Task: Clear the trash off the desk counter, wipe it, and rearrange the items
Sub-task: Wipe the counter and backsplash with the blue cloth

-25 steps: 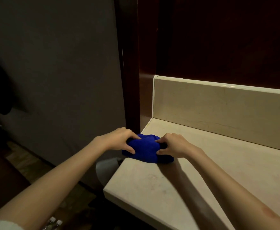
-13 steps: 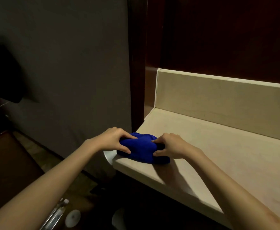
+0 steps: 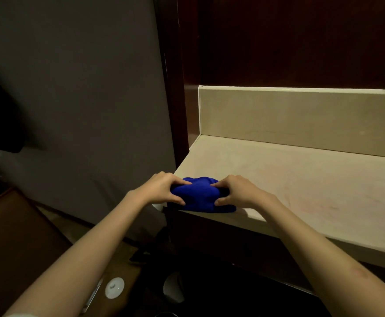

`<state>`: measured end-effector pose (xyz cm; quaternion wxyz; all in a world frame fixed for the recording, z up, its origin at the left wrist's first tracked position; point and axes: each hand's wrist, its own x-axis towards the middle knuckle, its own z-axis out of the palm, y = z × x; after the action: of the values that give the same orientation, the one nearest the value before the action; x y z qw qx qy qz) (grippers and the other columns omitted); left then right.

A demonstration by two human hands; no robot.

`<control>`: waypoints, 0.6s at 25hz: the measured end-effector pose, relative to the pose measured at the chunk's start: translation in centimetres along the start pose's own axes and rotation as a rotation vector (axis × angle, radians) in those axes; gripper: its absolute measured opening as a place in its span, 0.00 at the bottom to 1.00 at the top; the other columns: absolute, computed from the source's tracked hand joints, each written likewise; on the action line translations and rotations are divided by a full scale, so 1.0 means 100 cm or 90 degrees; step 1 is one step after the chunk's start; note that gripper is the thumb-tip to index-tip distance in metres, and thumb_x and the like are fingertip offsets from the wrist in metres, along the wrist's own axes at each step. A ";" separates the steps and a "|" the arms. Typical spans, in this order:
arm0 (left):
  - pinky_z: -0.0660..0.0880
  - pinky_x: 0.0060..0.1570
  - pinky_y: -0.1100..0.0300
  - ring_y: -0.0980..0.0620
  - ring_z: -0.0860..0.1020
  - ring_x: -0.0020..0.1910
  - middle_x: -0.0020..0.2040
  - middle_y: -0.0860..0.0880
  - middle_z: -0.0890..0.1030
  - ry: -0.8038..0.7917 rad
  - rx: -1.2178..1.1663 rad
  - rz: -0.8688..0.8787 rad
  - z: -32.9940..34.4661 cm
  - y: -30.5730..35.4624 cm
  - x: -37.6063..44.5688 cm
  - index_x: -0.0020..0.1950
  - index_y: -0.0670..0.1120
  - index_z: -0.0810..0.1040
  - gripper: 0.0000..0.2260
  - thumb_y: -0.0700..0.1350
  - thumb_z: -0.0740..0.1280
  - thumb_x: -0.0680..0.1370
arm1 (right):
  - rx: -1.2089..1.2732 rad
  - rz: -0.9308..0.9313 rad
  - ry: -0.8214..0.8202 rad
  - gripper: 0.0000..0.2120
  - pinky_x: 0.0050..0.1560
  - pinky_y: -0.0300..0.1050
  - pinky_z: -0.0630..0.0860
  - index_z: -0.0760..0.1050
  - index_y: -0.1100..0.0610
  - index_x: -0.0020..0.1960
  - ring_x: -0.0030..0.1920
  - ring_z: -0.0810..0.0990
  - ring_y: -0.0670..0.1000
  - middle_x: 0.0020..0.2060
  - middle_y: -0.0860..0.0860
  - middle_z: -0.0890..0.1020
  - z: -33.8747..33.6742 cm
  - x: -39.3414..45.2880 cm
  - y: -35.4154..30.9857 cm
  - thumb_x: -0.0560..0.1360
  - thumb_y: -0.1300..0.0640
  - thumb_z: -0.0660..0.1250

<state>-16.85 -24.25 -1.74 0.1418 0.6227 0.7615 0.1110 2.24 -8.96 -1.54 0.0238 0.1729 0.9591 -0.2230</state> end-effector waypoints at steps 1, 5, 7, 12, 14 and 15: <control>0.70 0.50 0.70 0.65 0.75 0.50 0.59 0.53 0.81 0.000 -0.008 -0.003 0.001 -0.001 0.000 0.68 0.56 0.73 0.24 0.48 0.73 0.73 | -0.003 0.002 0.013 0.19 0.48 0.43 0.70 0.76 0.50 0.65 0.47 0.77 0.49 0.49 0.49 0.82 0.002 -0.002 -0.001 0.74 0.52 0.69; 0.71 0.52 0.69 0.67 0.75 0.48 0.59 0.53 0.80 -0.002 -0.028 0.005 0.001 -0.002 0.002 0.69 0.57 0.72 0.25 0.47 0.73 0.73 | 0.025 0.012 0.044 0.22 0.50 0.43 0.70 0.74 0.48 0.66 0.50 0.78 0.50 0.53 0.49 0.82 0.007 -0.004 0.001 0.73 0.52 0.70; 0.72 0.54 0.68 0.66 0.75 0.51 0.60 0.53 0.80 -0.009 -0.027 0.008 0.000 -0.002 0.003 0.70 0.56 0.71 0.25 0.47 0.73 0.74 | 0.047 0.020 0.043 0.23 0.52 0.44 0.71 0.74 0.47 0.66 0.51 0.78 0.49 0.54 0.49 0.83 0.004 -0.004 0.004 0.72 0.51 0.71; 0.72 0.59 0.64 0.57 0.77 0.59 0.62 0.52 0.79 0.004 -0.042 0.033 0.006 0.002 0.011 0.70 0.55 0.71 0.26 0.48 0.73 0.73 | 0.090 0.039 0.047 0.23 0.57 0.45 0.74 0.74 0.46 0.66 0.52 0.79 0.47 0.54 0.46 0.83 0.003 -0.012 0.015 0.72 0.52 0.72; 0.73 0.61 0.60 0.57 0.77 0.59 0.62 0.53 0.80 0.012 -0.044 0.057 0.009 0.011 0.016 0.69 0.55 0.72 0.25 0.49 0.73 0.73 | 0.104 0.058 0.058 0.24 0.57 0.44 0.74 0.74 0.45 0.66 0.53 0.79 0.46 0.54 0.45 0.82 0.001 -0.021 0.024 0.72 0.53 0.72; 0.73 0.62 0.59 0.56 0.77 0.60 0.62 0.54 0.80 0.015 -0.043 0.068 0.012 0.016 0.020 0.69 0.55 0.73 0.26 0.50 0.73 0.72 | 0.110 0.068 0.061 0.24 0.58 0.44 0.75 0.74 0.45 0.67 0.53 0.79 0.46 0.55 0.45 0.82 0.000 -0.028 0.028 0.72 0.54 0.71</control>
<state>-15.32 -21.98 -2.42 0.1478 0.6561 0.7244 0.1515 5.84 -7.45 -2.34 -0.0250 0.2355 0.9257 -0.2949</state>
